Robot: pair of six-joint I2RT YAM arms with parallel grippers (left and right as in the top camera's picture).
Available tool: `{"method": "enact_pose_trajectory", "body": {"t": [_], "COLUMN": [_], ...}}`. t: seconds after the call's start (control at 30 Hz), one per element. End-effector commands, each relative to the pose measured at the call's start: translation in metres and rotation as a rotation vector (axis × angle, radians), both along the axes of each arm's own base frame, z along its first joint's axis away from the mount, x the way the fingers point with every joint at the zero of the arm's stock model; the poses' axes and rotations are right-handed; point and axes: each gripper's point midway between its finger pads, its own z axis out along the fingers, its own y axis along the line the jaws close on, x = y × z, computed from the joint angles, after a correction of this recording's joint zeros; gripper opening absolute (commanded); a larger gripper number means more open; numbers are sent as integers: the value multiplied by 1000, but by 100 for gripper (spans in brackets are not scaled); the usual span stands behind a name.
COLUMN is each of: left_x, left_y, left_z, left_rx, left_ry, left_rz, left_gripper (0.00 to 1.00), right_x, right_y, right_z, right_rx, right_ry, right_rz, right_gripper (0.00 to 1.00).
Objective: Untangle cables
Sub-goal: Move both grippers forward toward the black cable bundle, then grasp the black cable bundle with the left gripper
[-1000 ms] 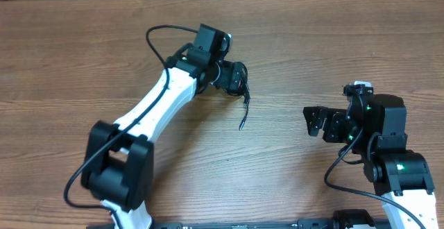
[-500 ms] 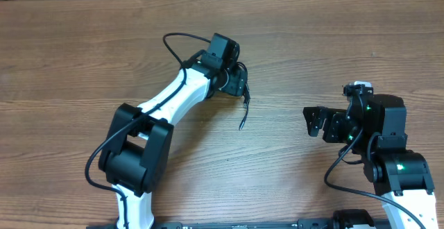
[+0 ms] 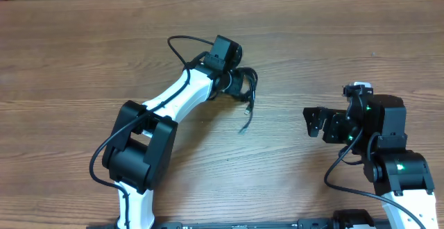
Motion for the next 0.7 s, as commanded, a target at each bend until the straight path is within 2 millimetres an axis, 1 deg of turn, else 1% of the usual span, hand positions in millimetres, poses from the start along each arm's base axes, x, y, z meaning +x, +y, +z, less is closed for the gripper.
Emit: {"method": "enact_pose_trajectory", "body": {"t": [0.0, 0.13, 0.27, 0.47, 0.6, 0.67], "left_x": [-13, -35, -52, -72, -81, -81], "left_y": [-20, -34, -45, -55, -62, -62], "left_z": [23, 44, 62, 71, 79, 79], "left_rx": [-116, -224, -311, -398, -460, -462], "left_ry": [37, 105, 153, 234, 268, 269], "left_rz": [-72, -140, -203, -253, -289, -290], "left_gripper": [4, 4, 4, 4, 4, 4], "right_x": [6, 11, 16, 17, 19, 21], "right_y": [4, 19, 33, 52, 60, 62], "right_z": [17, 26, 27, 3, -10, -16], "right_rx": [21, 85, 146, 231, 230, 218], "right_ry": [-50, -90, -87, 32, 81, 97], "right_rz": [13, 78, 141, 218, 241, 242], "right_gripper": [100, 100, 93, 82, 75, 71]}}
